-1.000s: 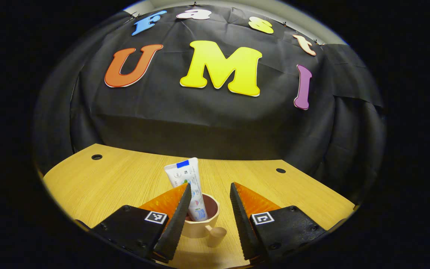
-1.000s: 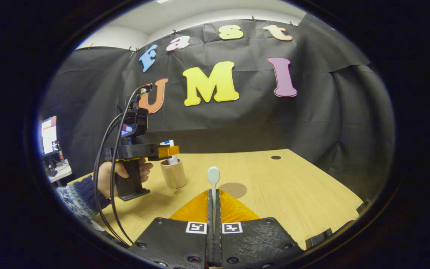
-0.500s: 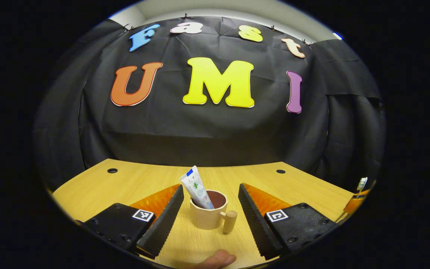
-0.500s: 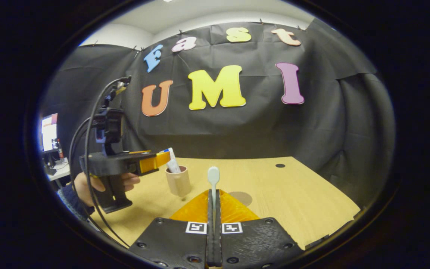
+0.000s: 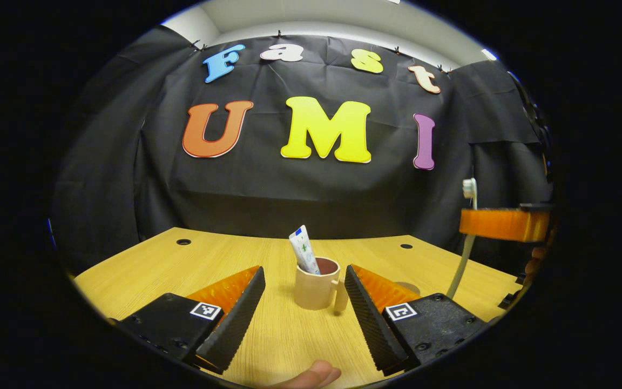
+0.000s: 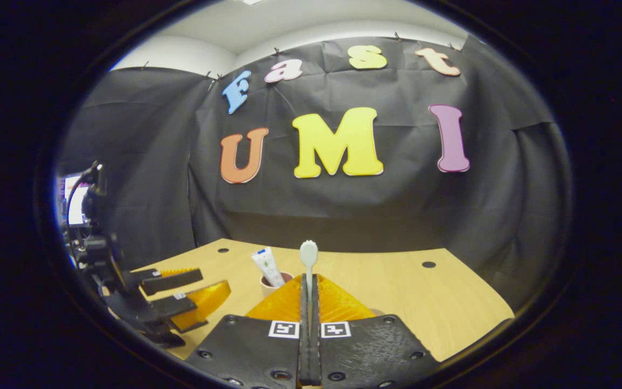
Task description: Put the toothbrush and toothpaste on the desktop into the cup, then pick up the cup and place it on the coaster on the desktop.
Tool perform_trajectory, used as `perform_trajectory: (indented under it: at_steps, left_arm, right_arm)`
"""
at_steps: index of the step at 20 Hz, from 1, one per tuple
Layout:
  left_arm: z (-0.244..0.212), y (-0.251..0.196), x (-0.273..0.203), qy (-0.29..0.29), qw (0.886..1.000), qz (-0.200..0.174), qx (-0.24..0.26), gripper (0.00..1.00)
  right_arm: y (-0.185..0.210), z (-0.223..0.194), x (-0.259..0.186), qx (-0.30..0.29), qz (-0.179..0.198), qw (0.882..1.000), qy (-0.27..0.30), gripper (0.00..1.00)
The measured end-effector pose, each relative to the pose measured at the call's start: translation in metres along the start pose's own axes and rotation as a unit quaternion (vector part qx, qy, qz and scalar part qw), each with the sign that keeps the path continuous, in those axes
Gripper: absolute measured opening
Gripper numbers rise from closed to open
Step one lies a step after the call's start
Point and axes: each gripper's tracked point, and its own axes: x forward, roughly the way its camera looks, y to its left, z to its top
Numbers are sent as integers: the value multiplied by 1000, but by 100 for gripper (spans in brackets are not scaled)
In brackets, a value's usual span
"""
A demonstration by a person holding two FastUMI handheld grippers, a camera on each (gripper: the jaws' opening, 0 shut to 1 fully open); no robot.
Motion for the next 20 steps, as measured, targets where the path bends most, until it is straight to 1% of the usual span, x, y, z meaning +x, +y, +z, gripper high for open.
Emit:
perform_trajectory:
  at_steps: [4, 7, 13, 14, 16, 20]
  left_arm:
    - [-23, 12, -22, 3, 1000, 17, -6, 94]
    - [-33, 21, -42, 4, 999, 32, 0, 95]
    - [-46, 36, -73, 14, 999, 45, -4, 94]
    - [-47, 38, -76, 12, 999, 49, -1, 95]
    - [-47, 37, -77, 5, 999, 46, 1, 94]
    - [-44, 37, -79, -2, 999, 42, 1, 95]
  right_arm:
    - [10, 20, 25, 0, 0, 1000, -12, 0]
    - [15, 32, 47, -6, -5, 1000, -17, 0]
    - [33, 40, 102, -7, -5, 1000, -14, 0]
    - [36, 40, 112, -10, -7, 1000, -13, 2]
    - [46, 38, 130, -14, -4, 1000, -7, 0]
    - [61, 47, 159, -13, 0, 1000, -16, 0]
